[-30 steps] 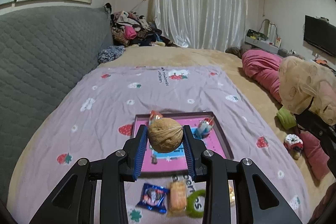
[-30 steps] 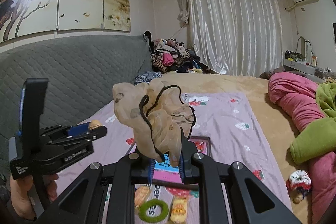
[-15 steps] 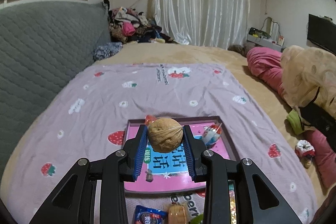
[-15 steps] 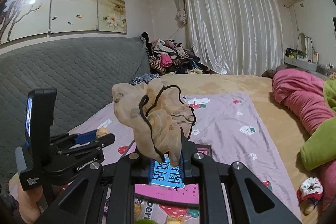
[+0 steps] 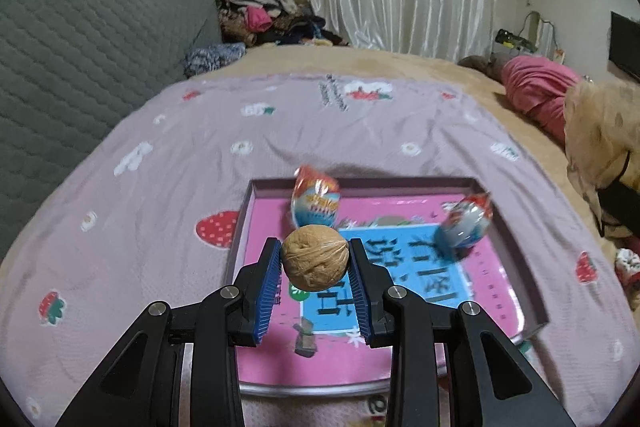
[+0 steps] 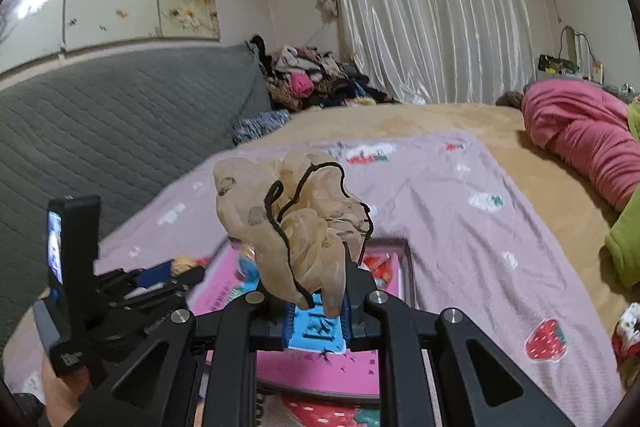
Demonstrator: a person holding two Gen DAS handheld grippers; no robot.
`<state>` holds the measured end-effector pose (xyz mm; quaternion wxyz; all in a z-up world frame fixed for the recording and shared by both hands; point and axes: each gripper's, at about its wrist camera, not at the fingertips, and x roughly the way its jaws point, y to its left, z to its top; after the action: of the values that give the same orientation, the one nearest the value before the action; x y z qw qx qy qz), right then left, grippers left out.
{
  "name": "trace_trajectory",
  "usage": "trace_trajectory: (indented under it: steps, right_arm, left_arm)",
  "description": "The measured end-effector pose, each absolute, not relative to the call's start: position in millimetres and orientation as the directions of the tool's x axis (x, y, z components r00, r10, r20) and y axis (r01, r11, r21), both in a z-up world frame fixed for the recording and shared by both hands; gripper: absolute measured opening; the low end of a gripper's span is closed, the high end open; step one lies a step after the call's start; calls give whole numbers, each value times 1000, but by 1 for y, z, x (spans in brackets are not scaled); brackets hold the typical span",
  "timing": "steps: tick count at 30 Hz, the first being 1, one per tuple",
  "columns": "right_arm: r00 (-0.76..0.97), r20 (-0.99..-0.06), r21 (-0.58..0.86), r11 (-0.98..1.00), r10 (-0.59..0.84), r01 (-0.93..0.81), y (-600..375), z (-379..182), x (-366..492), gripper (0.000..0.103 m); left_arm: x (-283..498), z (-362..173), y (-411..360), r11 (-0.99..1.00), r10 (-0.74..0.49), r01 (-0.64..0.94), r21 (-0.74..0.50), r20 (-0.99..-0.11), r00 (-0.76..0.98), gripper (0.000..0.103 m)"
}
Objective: Organize objects
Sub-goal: 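Lower the walnut with the left gripper while the right lowers the scrunchie onto the book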
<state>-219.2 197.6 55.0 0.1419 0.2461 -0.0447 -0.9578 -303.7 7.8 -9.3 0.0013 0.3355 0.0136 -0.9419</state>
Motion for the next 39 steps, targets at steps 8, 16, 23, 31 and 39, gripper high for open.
trace_trajectory:
  steps: [8, 16, 23, 31, 39]
  right_arm:
    - [-799, -522, 189, -954, -298, 232, 209, 14, -236, 18]
    - [-736, -616, 169, -960, -281, 225, 211, -11, -251, 18]
    - [-713, -660, 114, -970, -236, 216, 201, -20, -254, 18]
    - [-647, -729, 84, -967, -223, 239, 189, -40, -263, 18]
    - [-617, -765, 72, -976, -186, 205, 195, -53, -267, 19]
  left_arm:
    - [-321, -46, -2, -998, -8, 47, -40, -673, -739, 35]
    - [-329, -61, 4, -999, -11, 39, -25, -699, -715, 35]
    - [-331, -67, 5, -999, 5, 21, -27, -721, -693, 35]
    - [-335, -78, -2, -999, 2, 37, -35, -763, -646, 35]
    - [-338, -86, 0, -999, 14, 19, -32, -789, -614, 35]
